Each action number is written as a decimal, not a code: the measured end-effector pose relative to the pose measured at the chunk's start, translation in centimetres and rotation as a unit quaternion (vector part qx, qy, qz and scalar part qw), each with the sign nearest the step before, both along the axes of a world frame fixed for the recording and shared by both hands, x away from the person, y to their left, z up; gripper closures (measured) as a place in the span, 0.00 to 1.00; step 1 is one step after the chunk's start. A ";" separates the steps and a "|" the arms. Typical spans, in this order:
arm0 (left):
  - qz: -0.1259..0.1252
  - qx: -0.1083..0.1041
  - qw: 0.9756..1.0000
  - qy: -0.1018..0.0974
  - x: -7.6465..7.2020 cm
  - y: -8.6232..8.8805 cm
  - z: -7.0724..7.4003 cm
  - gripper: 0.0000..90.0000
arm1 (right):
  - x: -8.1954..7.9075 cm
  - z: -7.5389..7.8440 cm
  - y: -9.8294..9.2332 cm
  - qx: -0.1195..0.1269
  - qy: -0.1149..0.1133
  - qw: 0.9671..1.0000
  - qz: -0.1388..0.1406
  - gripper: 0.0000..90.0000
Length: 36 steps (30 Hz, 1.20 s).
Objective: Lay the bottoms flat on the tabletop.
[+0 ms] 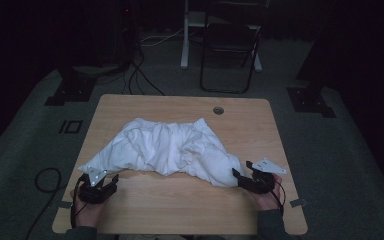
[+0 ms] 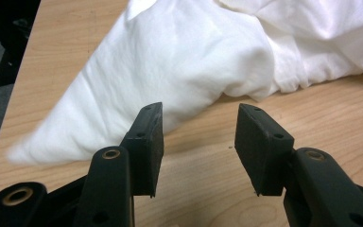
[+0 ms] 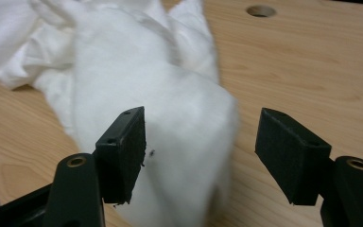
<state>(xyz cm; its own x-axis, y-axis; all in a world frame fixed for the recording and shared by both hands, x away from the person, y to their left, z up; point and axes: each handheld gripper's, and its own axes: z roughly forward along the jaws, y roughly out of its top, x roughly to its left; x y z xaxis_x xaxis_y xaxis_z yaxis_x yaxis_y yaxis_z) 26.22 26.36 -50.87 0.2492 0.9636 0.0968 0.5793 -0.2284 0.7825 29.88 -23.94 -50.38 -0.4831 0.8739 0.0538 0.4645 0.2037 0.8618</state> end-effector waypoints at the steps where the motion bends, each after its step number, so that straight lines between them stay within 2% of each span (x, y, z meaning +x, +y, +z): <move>1: 0.000 -0.001 1.000 0.000 0.0 -0.1 0.0 0.59 | 0.1 0.1 0.4 -0.002 -0.001 1.000 0.005 0.37; 4: -0.003 -0.001 1.000 -0.001 0.2 -0.3 0.0 0.58 | 0.3 0.2 1.2 -0.006 -0.001 1.000 0.013 0.37; 5: -0.005 -0.001 1.000 -0.003 0.6 -0.5 0.0 0.57 | 0.6 0.2 2.0 -0.011 0.001 1.000 0.023 0.37; 8: -0.008 0.002 1.000 -0.005 1.4 -1.1 0.2 0.55 | 1.2 0.1 3.1 -0.022 0.003 0.999 0.031 0.34; 13: -0.015 0.009 1.000 -0.013 3.4 -2.3 0.5 0.50 | 2.6 -0.1 4.9 -0.033 0.019 0.999 0.034 0.29; 16: -0.015 0.017 1.000 -0.006 5.0 -2.9 0.3 0.49 | 3.4 -0.4 5.9 -0.050 0.032 0.998 0.036 0.29; 19: -0.018 0.024 1.000 0.010 6.4 -3.3 -0.4 0.49 | 3.8 -0.9 6.5 -0.069 0.046 0.996 0.044 0.39; 21: -0.015 0.027 0.999 0.022 7.1 -3.4 -1.2 0.50 | 3.7 -1.2 6.5 -0.088 0.054 0.994 0.036 0.54; 24: -0.011 0.022 0.999 0.036 7.5 -3.2 -2.0 0.53 | 3.3 -1.4 5.6 -0.096 0.053 0.993 0.031 0.82; 26: -0.010 0.023 0.999 0.042 7.5 -3.1 -2.3 0.56 | 3.0 -1.3 4.5 -0.096 0.053 0.994 0.022 0.91; 32: -0.007 0.014 0.999 0.052 7.5 -2.5 -2.8 0.58 | 2.9 -0.3 0.3 -0.085 0.037 0.995 -0.034 0.94; 36: -0.013 0.003 0.998 0.054 7.6 -2.5 -3.0 0.58 | 3.5 0.5 -2.2 -0.086 0.027 0.993 -0.082 0.95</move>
